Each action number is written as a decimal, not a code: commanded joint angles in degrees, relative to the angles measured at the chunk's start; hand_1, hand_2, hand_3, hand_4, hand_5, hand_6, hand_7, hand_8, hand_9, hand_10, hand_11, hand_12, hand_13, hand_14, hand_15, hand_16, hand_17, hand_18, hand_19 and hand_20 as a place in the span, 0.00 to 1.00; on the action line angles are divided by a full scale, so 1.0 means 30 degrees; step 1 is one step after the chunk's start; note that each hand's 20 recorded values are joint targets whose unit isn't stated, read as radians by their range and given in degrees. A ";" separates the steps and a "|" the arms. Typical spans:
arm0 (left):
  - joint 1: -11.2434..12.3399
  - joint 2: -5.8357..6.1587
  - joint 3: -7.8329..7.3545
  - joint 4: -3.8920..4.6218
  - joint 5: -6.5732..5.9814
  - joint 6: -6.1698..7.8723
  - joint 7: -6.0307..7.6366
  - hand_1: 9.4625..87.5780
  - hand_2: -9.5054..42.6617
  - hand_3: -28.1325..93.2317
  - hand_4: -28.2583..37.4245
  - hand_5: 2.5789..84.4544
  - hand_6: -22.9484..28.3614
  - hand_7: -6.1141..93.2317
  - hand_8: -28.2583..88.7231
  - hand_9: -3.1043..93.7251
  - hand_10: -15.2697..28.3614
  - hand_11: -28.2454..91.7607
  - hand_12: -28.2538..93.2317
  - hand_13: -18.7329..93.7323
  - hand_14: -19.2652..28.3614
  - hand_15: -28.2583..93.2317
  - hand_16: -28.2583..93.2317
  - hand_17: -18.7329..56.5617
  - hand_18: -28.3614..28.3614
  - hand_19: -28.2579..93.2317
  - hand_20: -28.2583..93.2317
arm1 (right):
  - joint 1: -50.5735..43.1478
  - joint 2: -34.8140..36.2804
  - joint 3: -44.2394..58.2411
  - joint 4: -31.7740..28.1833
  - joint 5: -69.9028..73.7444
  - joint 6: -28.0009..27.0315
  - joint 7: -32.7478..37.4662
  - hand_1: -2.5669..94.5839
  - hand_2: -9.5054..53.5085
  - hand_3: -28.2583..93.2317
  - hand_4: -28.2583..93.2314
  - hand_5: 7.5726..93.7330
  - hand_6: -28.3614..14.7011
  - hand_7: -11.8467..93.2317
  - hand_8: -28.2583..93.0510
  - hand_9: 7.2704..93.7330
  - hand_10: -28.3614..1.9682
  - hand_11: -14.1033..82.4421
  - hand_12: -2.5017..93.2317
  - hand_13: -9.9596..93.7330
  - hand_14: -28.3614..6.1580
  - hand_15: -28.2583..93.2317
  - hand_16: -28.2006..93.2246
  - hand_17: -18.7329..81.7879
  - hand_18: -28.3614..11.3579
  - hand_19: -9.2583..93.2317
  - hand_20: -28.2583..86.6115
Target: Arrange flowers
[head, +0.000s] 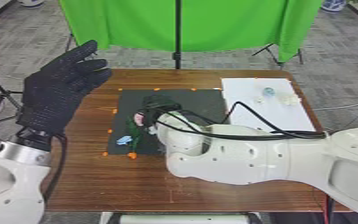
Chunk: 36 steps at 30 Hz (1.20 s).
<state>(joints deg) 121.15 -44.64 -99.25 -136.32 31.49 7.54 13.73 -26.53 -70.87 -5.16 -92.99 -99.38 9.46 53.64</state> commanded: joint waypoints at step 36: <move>0.3146 -0.1146 -0.1098 -0.0285 -0.0439 0.1468 -0.0479 0.18 0.32 0.87 0.09 0.43 0.64 0.22 0.16 0.38 0.85 0.49 0.33 0.38 1.00 0.66 0.16 0.12 0.94 0.68 0.44 | -0.3213 1.0565 0.7923 0.0304 0.1933 -0.0039 0.1803 0.35 0.03 0.83 0.02 0.46 0.63 0.23 0.14 0.77 0.43 0.35 0.18 0.87 0.61 0.73 0.36 0.59 0.20 1.00 0.24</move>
<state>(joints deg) 131.04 -47.48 -103.11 -137.71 30.13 12.00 13.35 -34.64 -40.86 17.68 -93.89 -95.22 12.77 59.11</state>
